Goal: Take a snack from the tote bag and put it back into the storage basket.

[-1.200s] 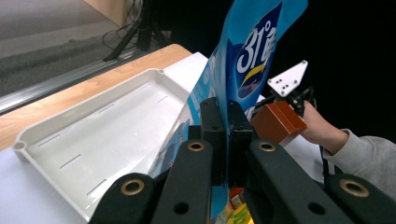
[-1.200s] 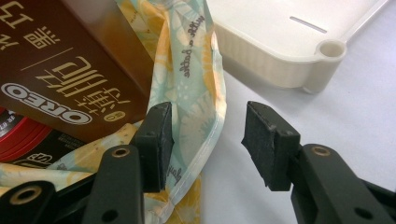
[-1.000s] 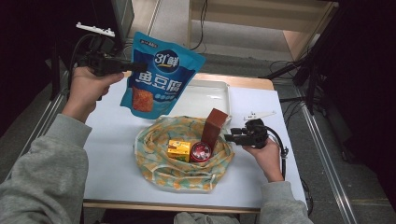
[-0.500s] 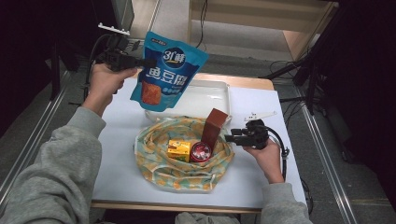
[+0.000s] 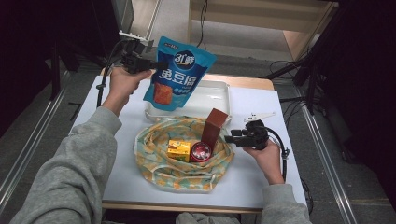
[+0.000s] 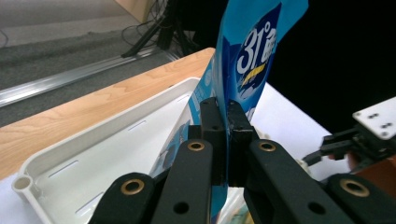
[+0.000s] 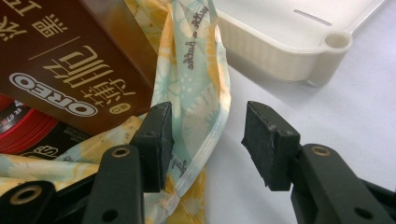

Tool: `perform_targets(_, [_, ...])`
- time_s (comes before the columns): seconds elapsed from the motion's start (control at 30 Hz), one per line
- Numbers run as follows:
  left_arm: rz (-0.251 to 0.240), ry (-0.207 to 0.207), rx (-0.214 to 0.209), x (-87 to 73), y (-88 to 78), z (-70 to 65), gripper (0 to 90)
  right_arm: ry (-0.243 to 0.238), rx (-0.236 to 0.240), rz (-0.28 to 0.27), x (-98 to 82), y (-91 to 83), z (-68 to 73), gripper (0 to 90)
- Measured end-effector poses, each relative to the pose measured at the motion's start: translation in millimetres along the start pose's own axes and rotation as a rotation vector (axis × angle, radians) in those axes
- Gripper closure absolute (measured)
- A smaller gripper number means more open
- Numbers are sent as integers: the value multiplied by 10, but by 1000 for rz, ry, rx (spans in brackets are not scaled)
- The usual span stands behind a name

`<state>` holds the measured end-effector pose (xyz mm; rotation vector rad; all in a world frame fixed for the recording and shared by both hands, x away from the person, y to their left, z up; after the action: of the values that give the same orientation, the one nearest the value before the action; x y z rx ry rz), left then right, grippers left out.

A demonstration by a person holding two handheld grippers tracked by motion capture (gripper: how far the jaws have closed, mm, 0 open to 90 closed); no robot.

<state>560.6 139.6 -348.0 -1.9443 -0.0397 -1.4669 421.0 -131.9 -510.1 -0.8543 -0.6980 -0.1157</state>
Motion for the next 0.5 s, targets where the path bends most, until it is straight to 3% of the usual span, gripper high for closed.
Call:
perform_targets(0.1, [16, -5, 8, -65, 85, 31, 900, 0, -1, 2, -4, -2, -3, 532])
perform_targets(0.2, [-16, -32, 6, -84, 89, 65, 900, 1, -2, 2, -6, -3, -4, 533])
perform_targets(0.5, [-9, -6, 28, -225, 28, 123, 900, -7, -4, 7, -13, 4, -2, 535])
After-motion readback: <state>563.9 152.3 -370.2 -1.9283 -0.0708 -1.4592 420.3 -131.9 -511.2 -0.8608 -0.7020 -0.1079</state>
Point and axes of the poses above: each handheld gripper's, and its own axes: y roughly forward along the jaws, x roughly out of its top, z roughly to its left, the point moved 10 cm from there along y, roughly forward along the jaws, and after that the axes turned 15 degrees about y, right-handed, at the moved point
